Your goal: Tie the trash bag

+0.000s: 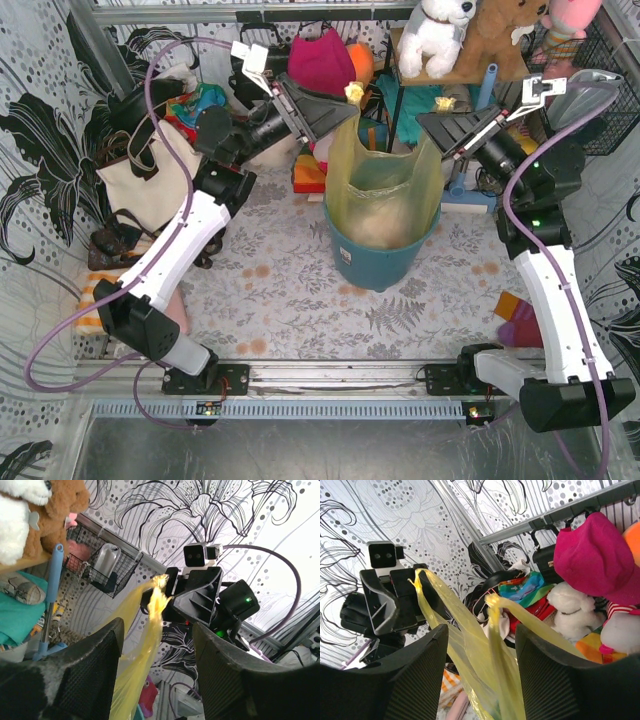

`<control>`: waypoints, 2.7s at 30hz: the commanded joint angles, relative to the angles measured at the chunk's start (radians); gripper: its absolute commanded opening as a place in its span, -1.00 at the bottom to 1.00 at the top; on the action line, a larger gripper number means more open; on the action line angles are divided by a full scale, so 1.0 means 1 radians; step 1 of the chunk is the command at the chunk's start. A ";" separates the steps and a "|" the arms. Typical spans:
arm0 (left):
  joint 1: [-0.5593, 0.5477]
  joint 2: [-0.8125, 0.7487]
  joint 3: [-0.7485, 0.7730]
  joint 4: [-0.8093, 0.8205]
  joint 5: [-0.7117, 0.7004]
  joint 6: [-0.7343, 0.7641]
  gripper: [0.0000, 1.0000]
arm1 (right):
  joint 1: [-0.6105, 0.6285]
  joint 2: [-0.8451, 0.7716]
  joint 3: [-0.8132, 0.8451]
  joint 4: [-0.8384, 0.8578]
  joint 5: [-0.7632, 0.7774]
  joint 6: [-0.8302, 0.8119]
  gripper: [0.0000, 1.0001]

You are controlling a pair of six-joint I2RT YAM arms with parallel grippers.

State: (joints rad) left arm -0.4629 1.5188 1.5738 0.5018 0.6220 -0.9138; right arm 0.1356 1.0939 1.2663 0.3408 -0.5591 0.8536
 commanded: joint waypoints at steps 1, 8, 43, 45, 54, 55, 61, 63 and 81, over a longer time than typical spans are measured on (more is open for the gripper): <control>0.006 -0.028 0.104 -0.067 -0.008 0.075 0.32 | 0.006 -0.027 0.110 -0.081 0.024 -0.075 0.16; 0.006 -0.118 0.118 -0.292 -0.086 0.221 0.37 | 0.006 -0.065 0.262 -0.449 0.146 -0.235 0.38; 0.003 -0.169 -0.279 -0.858 -0.309 0.288 -0.07 | 0.006 -0.065 0.017 -1.044 0.390 -0.365 -0.21; 0.003 -0.160 -0.286 -0.856 -0.301 0.289 -0.07 | 0.006 -0.051 0.006 -1.023 0.370 -0.360 -0.21; -0.025 -0.124 -0.284 -0.812 -0.251 0.277 -0.02 | 0.005 0.014 -0.009 -1.007 0.322 -0.371 -0.25; -0.028 -0.119 -0.279 -0.816 -0.251 0.278 -0.02 | 0.006 0.018 -0.012 -1.004 0.318 -0.373 -0.27; -0.036 -0.130 -0.248 -0.833 -0.293 0.278 -0.01 | 0.006 0.038 -0.022 -1.000 0.308 -0.382 -0.46; -0.036 -0.134 -0.232 -0.848 -0.306 0.285 -0.01 | 0.006 0.040 -0.023 -1.002 0.308 -0.383 -0.59; -0.037 -0.259 -0.261 -1.017 -0.428 0.325 -0.01 | 0.156 -0.001 0.074 -1.143 0.356 -0.263 -1.00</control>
State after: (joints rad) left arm -0.4942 1.3209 1.3239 -0.4824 0.2424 -0.6136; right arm 0.2153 1.1286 1.2827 -0.7509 -0.2184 0.4950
